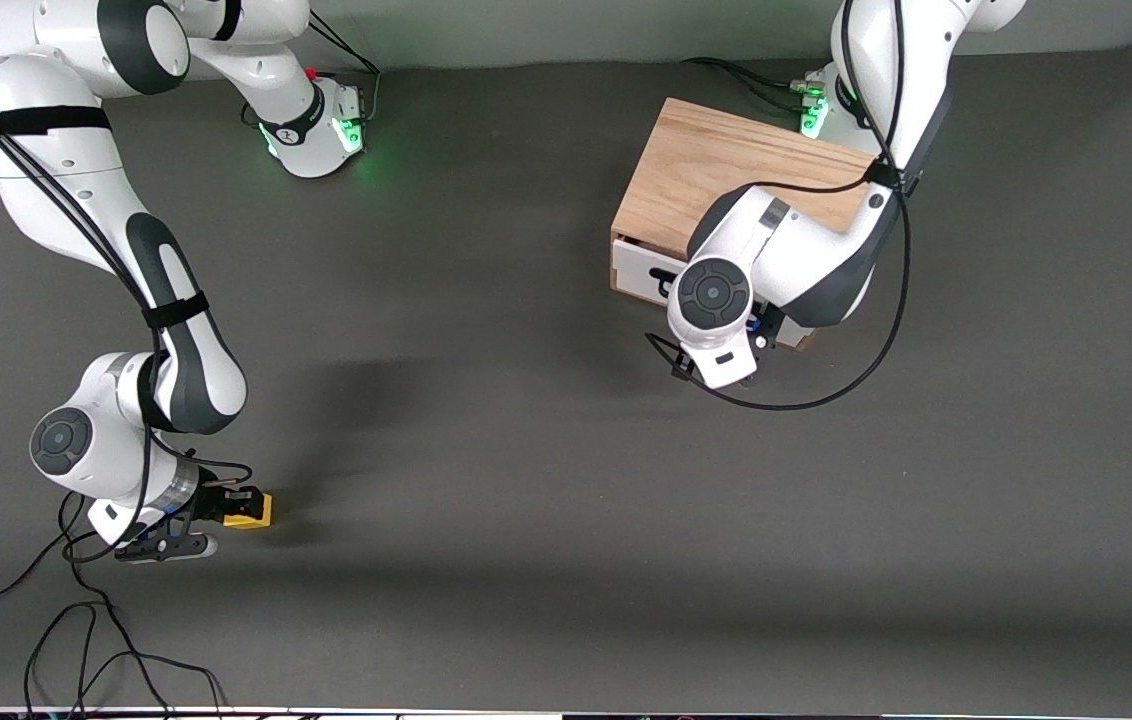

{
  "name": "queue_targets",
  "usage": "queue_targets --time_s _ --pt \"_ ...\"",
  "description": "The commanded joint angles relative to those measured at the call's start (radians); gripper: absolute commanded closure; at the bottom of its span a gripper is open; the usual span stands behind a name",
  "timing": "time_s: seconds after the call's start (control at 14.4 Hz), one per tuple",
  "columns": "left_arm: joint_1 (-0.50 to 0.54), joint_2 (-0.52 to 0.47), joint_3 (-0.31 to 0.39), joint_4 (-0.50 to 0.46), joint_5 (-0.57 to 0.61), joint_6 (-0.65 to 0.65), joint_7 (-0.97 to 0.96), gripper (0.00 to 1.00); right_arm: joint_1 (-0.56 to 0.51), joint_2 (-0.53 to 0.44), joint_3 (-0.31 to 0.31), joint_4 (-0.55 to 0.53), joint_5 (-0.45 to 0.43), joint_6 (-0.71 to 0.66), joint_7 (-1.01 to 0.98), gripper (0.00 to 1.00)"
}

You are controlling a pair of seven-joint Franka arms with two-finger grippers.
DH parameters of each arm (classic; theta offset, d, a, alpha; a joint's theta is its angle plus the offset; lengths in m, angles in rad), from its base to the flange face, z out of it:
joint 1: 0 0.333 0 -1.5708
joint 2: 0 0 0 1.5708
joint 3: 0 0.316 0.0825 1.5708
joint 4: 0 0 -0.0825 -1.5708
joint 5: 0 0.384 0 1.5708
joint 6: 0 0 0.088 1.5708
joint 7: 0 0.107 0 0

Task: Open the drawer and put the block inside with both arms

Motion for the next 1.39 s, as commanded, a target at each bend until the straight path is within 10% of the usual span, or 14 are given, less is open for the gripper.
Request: queue_targets --time_s 0.0,1.32 --pt "-0.01 0.084 0.001 0.124 0.024 0.016 -0.019 0.0 0.0 0.01 0.0 0.054 -0.002 -0.049 -0.007 0.87" --pt "-0.028 0.215 0.001 0.34 0.065 0.103 -0.062 0.0 0.006 -0.158 0.011 0.462 0.013 -0.867 0.027 0.87"
